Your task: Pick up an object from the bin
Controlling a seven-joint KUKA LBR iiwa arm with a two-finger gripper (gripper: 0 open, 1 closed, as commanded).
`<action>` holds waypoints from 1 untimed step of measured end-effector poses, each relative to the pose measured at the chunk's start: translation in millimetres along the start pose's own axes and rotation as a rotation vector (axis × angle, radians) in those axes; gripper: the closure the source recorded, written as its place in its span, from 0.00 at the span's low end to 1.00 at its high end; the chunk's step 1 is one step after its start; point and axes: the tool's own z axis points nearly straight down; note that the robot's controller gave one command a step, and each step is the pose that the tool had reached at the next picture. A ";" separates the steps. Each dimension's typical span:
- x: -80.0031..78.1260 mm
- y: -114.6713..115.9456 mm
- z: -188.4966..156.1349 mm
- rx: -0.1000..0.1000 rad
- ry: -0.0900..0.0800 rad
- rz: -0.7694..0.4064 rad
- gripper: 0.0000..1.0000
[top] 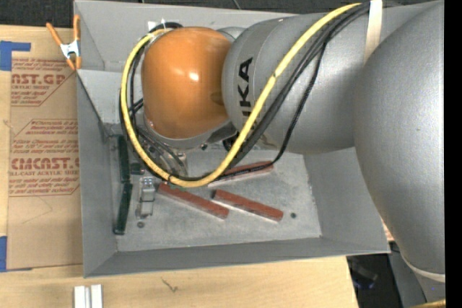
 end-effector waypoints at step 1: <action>-2.2 -1.3 -4.5 -0.002 -0.008 0.002 0.00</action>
Offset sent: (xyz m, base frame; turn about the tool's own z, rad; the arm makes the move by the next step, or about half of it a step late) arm -0.0179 -0.0275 -0.1028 0.1279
